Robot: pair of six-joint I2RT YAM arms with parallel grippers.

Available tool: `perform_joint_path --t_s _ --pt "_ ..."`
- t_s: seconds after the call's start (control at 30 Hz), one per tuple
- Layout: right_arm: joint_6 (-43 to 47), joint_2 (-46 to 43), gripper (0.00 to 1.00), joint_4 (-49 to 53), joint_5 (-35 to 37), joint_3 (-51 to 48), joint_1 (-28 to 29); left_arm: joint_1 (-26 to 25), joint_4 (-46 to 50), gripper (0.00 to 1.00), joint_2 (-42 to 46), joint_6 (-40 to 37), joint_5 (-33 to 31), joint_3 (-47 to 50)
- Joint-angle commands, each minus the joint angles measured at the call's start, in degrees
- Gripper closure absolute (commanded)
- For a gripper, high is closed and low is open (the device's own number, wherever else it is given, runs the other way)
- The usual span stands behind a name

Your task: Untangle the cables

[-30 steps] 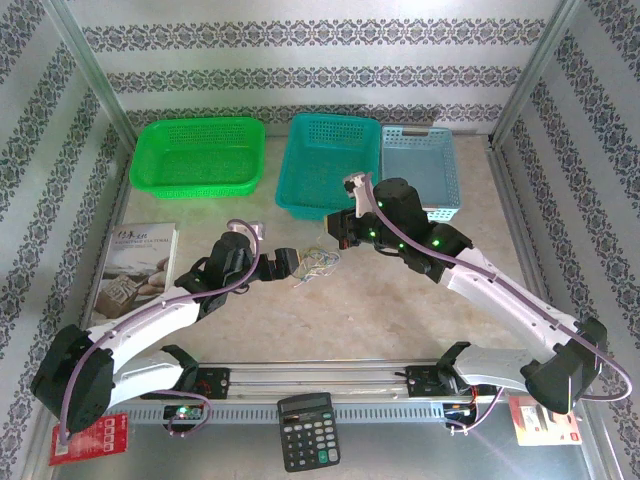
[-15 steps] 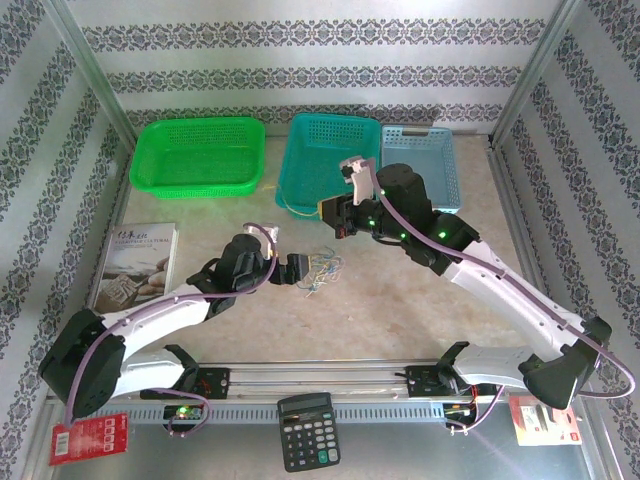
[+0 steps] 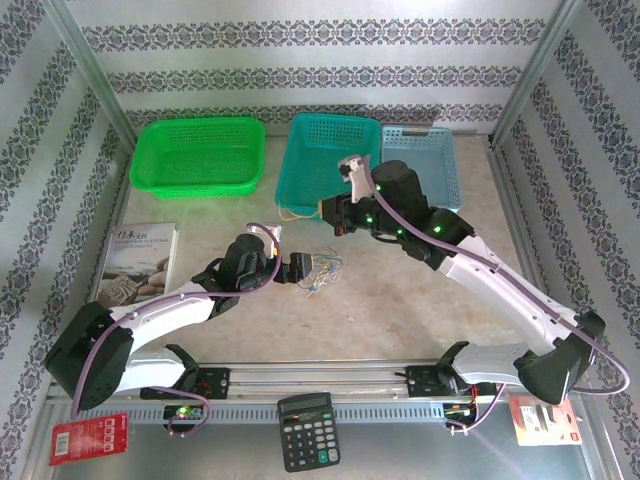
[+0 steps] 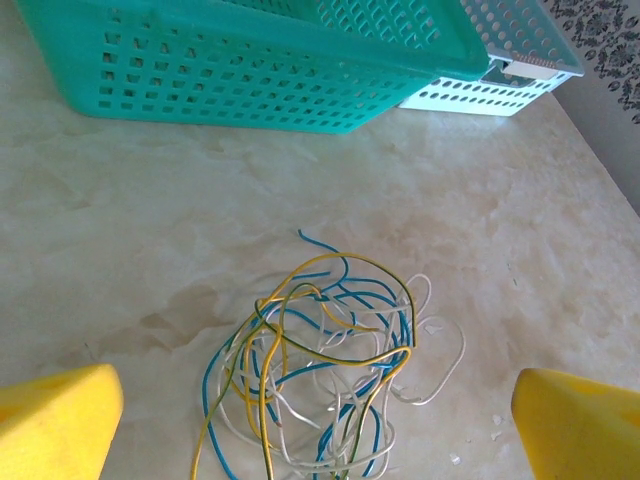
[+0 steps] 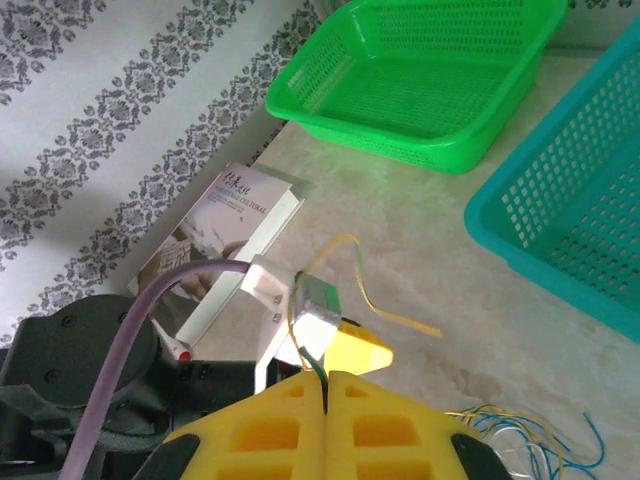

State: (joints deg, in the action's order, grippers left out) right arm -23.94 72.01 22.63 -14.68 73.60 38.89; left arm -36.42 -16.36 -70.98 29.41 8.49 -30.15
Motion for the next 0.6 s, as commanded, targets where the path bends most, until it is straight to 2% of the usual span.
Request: perform_joint_path --t_s 0.0,0.3,0.43,0.57 --pt "0.8 -1.4 1.00 0.8 -0.6 1.6 -2.9 -0.8 -2.8 0.00 2.6 1.9 -1.5 1.3" --pt "1.4 -3.0 1.00 2.5 -5.2 1.1 -10.4 -0.8 0.6 0.00 8.7 -1.6 -1.6 -1.2" --pt "2.7 -3.4 1.00 4.9 -7.6 1.7 -11.1 -1.1 0.0 0.00 8.7 -8.7 -0.1 -4.3" --pt "3.3 -4.5 1.00 6.6 -9.0 1.3 -11.1 -2.3 -8.7 0.00 9.4 -18.6 -1.9 -3.5"
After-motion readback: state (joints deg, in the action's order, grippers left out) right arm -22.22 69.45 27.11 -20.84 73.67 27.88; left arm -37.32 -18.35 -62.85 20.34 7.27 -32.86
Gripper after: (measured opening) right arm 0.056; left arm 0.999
